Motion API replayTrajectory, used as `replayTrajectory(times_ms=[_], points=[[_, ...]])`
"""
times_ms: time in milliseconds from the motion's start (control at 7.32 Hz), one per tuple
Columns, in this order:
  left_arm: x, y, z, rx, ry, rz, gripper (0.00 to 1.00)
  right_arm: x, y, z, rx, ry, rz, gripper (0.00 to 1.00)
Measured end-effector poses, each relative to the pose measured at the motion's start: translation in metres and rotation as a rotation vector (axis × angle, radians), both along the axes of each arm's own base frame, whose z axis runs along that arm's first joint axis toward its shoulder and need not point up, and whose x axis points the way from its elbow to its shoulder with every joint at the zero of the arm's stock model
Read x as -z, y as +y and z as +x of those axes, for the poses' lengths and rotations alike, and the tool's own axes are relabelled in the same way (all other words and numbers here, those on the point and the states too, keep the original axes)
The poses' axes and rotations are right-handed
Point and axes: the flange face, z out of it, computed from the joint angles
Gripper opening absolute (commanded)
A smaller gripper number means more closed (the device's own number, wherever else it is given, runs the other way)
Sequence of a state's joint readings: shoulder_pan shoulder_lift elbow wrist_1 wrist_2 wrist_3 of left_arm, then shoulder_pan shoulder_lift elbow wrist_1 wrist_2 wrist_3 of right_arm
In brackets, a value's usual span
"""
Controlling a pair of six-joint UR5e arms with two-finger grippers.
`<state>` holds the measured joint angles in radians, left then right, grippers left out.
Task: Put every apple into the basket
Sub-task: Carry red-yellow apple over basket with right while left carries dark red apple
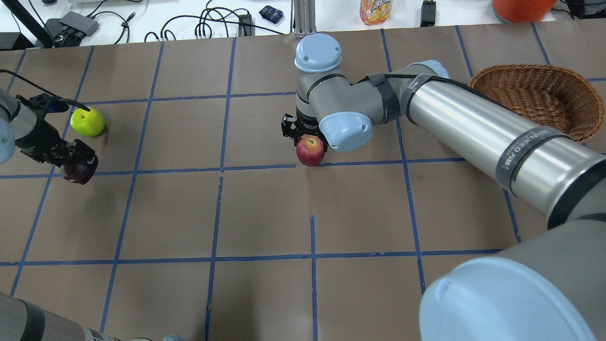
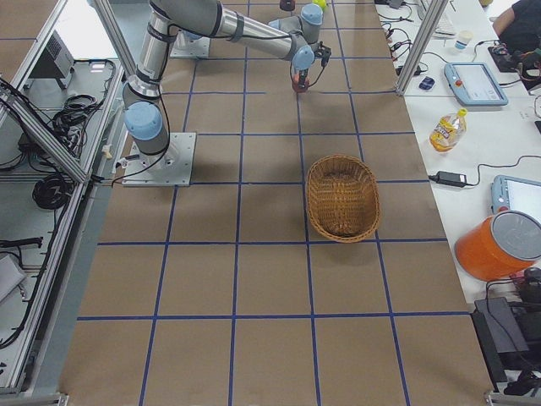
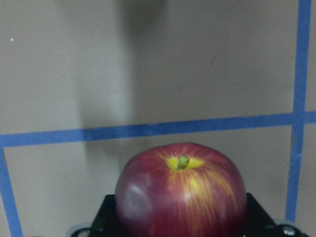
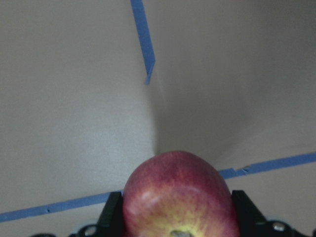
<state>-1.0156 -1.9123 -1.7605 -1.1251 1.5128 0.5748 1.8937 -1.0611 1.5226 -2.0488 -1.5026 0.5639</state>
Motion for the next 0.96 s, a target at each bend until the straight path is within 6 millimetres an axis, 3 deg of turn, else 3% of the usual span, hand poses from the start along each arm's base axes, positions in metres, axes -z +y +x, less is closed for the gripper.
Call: replayTrajectory(times_ms=[137,273,546,820,956], points=[[-0.006,-0.016,-0.04,-0.065,0.031,-0.002,0.0,-0.031,-0.014,-0.032,0.028,0.007,0.019,0.0],[-0.005,-0.03,-0.089,-0.118,0.044,0.006,0.0,-0.055,-0.03,-0.079,0.039,0.011,0.04,0.0],[-0.001,-0.045,-0.2,-0.148,0.039,-0.008,0.0,-0.076,-0.058,-0.212,-0.036,0.049,0.06,0.0],[0.005,-0.035,-0.336,-0.186,0.033,-0.03,0.0,-0.078,-0.065,-0.348,-0.143,0.093,0.092,0.0],[0.015,-0.029,-0.387,-0.23,0.042,-0.061,0.0,-0.079,-0.063,-0.404,-0.206,0.105,0.094,0.0]])
